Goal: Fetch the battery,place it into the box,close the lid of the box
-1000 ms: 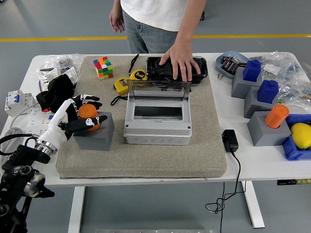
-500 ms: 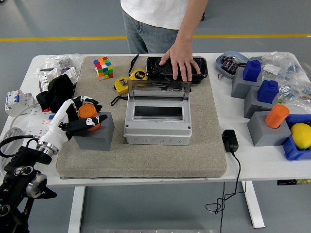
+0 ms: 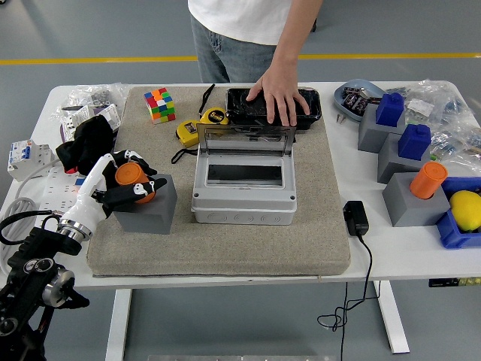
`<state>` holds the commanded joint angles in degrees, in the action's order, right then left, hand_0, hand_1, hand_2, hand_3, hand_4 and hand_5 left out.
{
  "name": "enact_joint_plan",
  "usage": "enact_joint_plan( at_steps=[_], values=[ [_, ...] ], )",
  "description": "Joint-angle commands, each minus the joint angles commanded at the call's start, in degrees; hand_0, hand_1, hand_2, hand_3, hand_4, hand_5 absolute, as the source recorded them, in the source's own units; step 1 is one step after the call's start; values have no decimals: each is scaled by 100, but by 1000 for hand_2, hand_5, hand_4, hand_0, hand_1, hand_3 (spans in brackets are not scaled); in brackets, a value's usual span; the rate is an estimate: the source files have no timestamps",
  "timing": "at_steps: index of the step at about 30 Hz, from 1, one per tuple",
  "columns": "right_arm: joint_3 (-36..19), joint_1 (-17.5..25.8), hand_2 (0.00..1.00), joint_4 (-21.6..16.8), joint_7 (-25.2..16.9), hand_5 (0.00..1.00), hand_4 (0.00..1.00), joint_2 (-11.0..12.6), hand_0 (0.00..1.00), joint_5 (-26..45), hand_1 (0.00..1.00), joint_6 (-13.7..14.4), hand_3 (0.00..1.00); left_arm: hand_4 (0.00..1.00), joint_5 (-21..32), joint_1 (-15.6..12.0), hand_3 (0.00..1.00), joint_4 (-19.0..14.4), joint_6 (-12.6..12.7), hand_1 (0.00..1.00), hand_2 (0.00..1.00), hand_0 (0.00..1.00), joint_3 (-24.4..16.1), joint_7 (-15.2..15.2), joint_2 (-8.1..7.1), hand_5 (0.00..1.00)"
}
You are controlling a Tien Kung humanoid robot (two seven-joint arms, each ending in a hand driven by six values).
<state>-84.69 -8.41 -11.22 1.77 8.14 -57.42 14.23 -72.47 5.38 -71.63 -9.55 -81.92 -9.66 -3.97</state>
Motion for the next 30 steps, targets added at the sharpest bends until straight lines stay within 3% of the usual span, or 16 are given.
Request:
enact_joint_plan(
  at_steps=[2,3,8,9,14,15,20,21,30],
  values=[
    [7,-3,752,-1,1,998,998,2,807,4,774,0,794,998,-6,2,308,-12,27,404,318,261,14,1,0,2],
    [-1,-4,751,0,3,998,998,3,807,-2,775,0,794,998,-13,5,247,-15,53,331,262,190,38,0,-5,2],
    [-19,-7,751,-1,8,998,998,15,807,-10,775,2,794,998,36,25,247,-8,195,331,262,190,212,-10,-22,2],
    [-24,-8,751,-1,8,998,998,17,807,-12,775,2,793,998,42,31,210,-5,227,258,232,141,242,-17,-24,2],
    [-47,-10,751,-1,7,998,998,16,807,-21,775,-6,793,998,90,71,210,4,401,258,232,141,368,-67,-42,2],
    [-49,-11,751,-1,6,998,998,14,807,-21,775,-7,793,998,96,77,156,3,426,146,161,115,378,-73,-45,2],
    [-52,-22,751,-2,0,998,998,10,807,-17,775,-11,793,998,130,104,156,-5,603,146,161,115,416,-125,-48,2],
    [-51,-24,751,-3,0,998,998,11,807,-15,775,-10,793,998,136,110,113,-5,641,80,113,85,424,-136,-48,2],
    [-84,-27,752,-1,-4,998,998,20,807,-27,775,-9,793,998,395,150,84,53,934,43,82,49,489,-278,-45,2]
  ],
)
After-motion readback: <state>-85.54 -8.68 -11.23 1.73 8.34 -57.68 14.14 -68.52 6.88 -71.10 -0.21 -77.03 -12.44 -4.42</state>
